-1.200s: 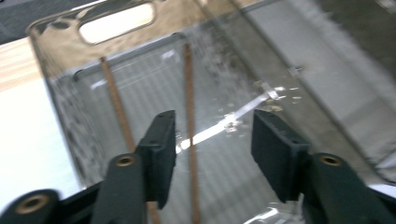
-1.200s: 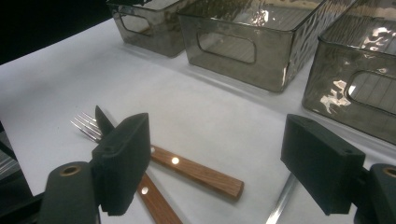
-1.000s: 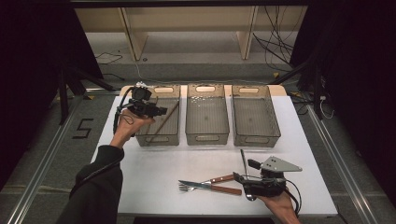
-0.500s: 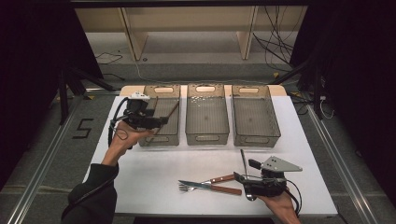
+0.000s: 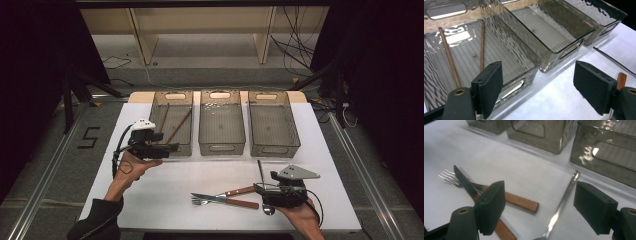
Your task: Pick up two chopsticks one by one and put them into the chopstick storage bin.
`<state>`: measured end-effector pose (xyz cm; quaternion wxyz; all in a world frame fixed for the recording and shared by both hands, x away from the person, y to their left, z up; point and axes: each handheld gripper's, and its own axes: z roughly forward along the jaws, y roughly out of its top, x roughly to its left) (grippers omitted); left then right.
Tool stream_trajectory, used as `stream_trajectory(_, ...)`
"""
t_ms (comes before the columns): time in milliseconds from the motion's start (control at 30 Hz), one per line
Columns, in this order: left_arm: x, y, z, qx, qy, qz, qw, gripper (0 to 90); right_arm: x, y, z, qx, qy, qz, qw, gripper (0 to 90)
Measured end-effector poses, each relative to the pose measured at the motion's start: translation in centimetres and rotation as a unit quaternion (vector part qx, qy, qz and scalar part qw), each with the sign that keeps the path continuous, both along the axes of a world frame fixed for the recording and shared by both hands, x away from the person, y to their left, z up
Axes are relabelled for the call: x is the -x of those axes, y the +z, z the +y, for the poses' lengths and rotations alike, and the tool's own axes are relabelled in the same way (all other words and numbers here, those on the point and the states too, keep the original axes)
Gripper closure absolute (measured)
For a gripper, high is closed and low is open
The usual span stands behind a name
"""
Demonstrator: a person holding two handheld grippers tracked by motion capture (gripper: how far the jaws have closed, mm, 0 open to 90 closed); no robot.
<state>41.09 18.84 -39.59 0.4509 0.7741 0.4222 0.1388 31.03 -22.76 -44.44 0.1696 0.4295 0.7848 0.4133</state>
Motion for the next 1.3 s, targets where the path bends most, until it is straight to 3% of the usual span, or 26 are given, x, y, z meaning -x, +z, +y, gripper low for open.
stream_trajectory(267, 1.8, -1.1, 0.0, 0.013, -0.014, -0.023, 0.9996, 21.6, -0.7, 0.1, -0.3, 0.028, -0.026, 0.044, 0.9983, 28.2)
stream_trajectory(400, 2.8, -1.7, -0.2, 0.022, -0.026, -0.027, 0.9990, 21.3, -1.1, 0.0, -0.3, 0.044, -0.026, 0.070, 0.9962, 28.4)
stream_trajectory(533, 3.9, -2.5, -0.3, 0.020, -0.035, -0.031, 0.9987, 20.6, -1.4, 0.0, -0.1, 0.062, -0.020, 0.083, 0.9944, 28.8)
stream_trajectory(900, 6.1, -3.7, 0.5, 0.040, -0.028, -0.032, 0.9983, 20.2, -1.8, 0.1, -0.4, 0.060, -0.004, 0.086, 0.9945, 37.3)
stream_trajectory(1300, 7.6, -4.6, 1.2, 0.037, -0.023, -0.031, 0.9986, 19.6, -1.6, -0.4, 0.3, 0.062, 0.024, 0.090, 0.9937, 54.9)
